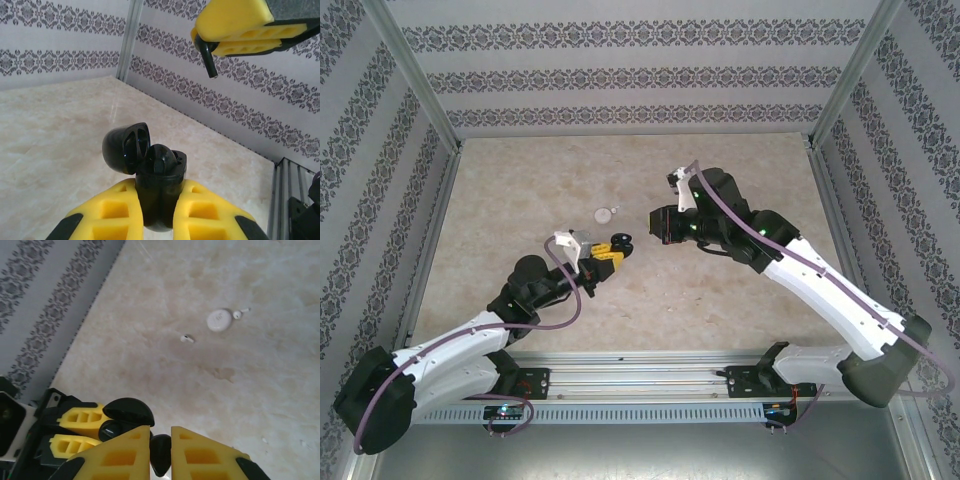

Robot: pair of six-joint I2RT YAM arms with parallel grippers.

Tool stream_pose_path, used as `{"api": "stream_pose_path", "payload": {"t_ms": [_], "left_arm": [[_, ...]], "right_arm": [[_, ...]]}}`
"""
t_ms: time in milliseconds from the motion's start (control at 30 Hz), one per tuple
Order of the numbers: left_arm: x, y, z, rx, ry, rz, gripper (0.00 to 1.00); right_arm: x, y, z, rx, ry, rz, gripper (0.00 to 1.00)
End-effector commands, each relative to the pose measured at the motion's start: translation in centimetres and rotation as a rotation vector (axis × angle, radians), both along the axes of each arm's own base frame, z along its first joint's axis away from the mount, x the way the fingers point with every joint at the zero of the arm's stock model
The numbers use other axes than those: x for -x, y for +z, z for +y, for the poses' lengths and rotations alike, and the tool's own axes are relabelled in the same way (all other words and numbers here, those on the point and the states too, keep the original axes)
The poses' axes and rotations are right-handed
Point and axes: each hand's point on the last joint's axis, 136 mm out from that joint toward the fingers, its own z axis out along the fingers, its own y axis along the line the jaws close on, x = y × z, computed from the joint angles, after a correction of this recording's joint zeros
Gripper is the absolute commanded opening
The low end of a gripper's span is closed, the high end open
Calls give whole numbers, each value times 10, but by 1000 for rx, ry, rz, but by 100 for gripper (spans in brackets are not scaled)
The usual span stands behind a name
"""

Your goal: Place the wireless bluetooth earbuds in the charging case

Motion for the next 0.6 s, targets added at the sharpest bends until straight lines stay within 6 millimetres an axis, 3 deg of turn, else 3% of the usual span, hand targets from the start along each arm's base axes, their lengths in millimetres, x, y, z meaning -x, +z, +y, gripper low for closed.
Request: {"api": "stream_pose_path", "payload": {"t_ms": [0,267,567], "left_arm": [[0,34,-1,88,-5,-78,0],[2,43,-1,142,-15,-98,0],[4,53,5,201,-1,-107,0]], "right_arm": [[-2,18,9,-99,16,-53,14],[11,31,28,-145,103,-121,14],[22,25,41,-184,159,-117,14]]}}
